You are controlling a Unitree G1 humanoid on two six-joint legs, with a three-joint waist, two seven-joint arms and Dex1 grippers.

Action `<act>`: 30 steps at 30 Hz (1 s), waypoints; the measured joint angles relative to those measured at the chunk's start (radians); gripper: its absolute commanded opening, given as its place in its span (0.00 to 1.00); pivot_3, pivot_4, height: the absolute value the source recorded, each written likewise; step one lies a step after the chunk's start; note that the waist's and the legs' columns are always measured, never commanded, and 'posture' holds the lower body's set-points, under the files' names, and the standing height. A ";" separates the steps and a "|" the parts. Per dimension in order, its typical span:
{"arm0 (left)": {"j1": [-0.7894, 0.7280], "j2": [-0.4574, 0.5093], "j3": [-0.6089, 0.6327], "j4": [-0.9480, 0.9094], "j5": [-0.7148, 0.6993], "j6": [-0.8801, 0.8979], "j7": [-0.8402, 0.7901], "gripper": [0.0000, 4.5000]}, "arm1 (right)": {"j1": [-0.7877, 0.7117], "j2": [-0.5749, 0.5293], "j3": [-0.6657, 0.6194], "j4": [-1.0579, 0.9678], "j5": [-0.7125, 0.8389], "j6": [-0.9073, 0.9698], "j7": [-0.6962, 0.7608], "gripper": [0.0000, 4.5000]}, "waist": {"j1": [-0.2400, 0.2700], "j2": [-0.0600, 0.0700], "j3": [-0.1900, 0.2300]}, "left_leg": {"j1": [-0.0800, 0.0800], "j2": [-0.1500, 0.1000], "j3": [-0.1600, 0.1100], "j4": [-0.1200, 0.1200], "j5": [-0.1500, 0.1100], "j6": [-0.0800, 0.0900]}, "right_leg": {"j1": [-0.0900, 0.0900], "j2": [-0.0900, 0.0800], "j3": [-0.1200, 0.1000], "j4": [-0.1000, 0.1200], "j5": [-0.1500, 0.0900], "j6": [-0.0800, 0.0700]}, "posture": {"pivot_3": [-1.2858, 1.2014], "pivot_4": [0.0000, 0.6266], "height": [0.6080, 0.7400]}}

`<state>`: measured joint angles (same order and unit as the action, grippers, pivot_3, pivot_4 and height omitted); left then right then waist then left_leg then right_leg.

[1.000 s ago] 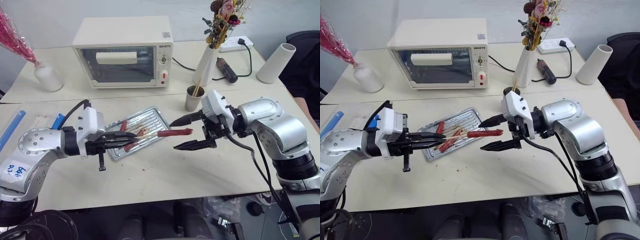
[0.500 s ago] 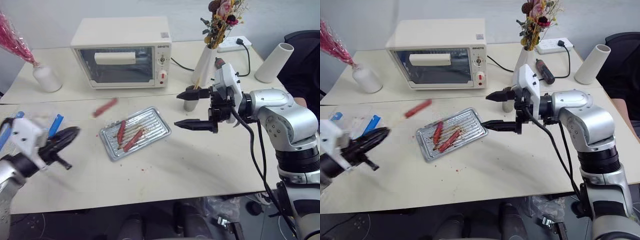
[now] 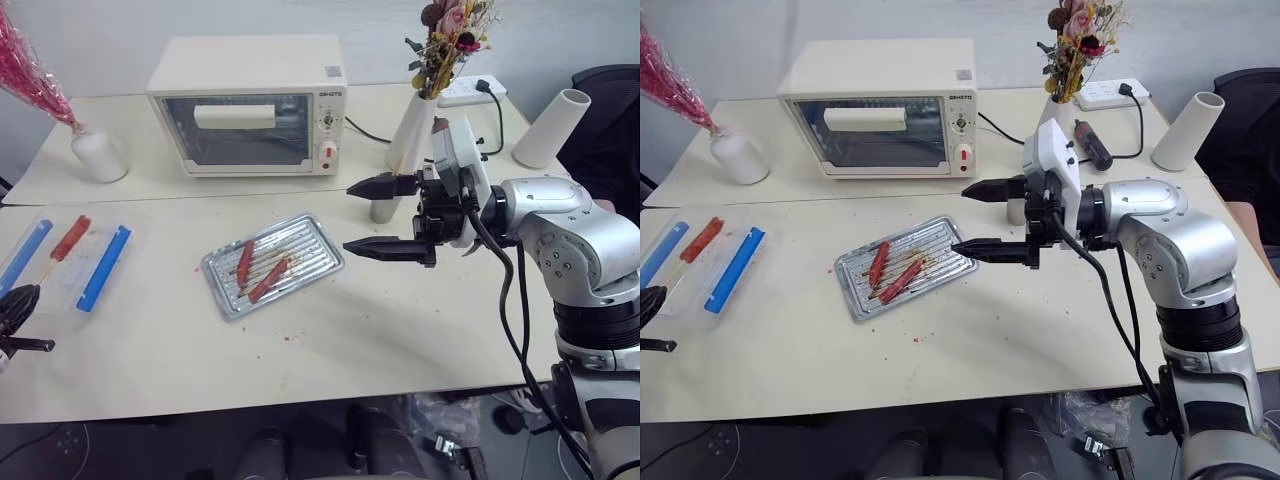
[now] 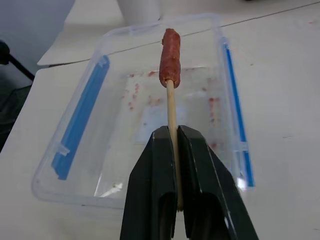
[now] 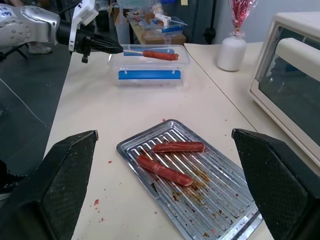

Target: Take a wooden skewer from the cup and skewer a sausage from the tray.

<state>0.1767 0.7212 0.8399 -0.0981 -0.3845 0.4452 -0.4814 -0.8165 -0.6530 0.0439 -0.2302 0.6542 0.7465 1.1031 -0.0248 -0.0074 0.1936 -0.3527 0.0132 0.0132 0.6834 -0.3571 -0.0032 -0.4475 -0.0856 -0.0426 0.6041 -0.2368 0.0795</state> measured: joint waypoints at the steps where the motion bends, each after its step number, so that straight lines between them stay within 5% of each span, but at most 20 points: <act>1: -0.009 0.000 -0.002 0.007 0.003 0.000 0.007 0.00 | 0.000 0.001 0.000 0.000 0.001 0.000 -0.001 1.00 | 0.000 0.000 0.000 | 0.000 0.000 0.000 0.000 0.000 0.000 | 0.000 0.000 0.000 0.000 0.000 0.000 | 0.52 0.24 1.00; 3: -0.021 0.006 -0.021 0.035 0.014 -0.002 0.014 0.00 | 0.000 0.005 0.000 0.000 0.001 0.000 -0.005 1.00 | -0.001 0.000 0.000 | 0.000 0.000 0.000 -0.001 -0.001 0.000 | 0.000 -0.001 0.002 0.000 0.000 0.000 | 0.52 0.24 1.00; 4: -0.023 0.006 -0.030 0.046 0.020 -0.002 0.015 0.12 | 0.000 0.008 0.001 0.000 0.001 0.000 -0.007 1.00 | -0.002 0.000 0.000 | 0.000 0.000 0.000 -0.001 -0.001 0.000 | 0.000 -0.001 0.003 -0.001 0.000 0.000 | 0.52 0.24 1.00; 14: -0.034 0.016 -0.020 0.034 0.010 0.006 0.016 0.67 | 0.003 0.020 0.004 0.000 -0.006 -0.002 -0.028 1.00 | -0.003 0.000 0.000 | -0.001 0.001 -0.002 -0.002 -0.001 -0.001 | -0.001 -0.002 0.004 -0.002 -0.001 -0.001 | 0.52 0.24 1.00; 30: 0.098 -0.010 0.086 -0.517 -0.450 0.276 -0.071 0.67 | 0.172 -0.100 -0.064 0.031 -0.018 -0.032 -0.008 1.00 | -0.002 -0.001 0.000 | -0.001 0.000 -0.002 -0.002 -0.002 -0.001 | 0.000 -0.003 0.005 -0.004 -0.001 -0.001 | 0.52 0.24 1.00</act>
<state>0.2744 0.7116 0.9264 -0.6150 -0.8346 0.7215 -0.5528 -0.6447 -0.7529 -0.0201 -0.1995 0.6364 0.7147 1.0948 -0.0264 -0.0081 0.1933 -0.3538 0.0128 0.0115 0.6815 -0.3587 -0.0039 -0.4470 -0.0882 -0.0380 0.6004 -0.2375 0.0784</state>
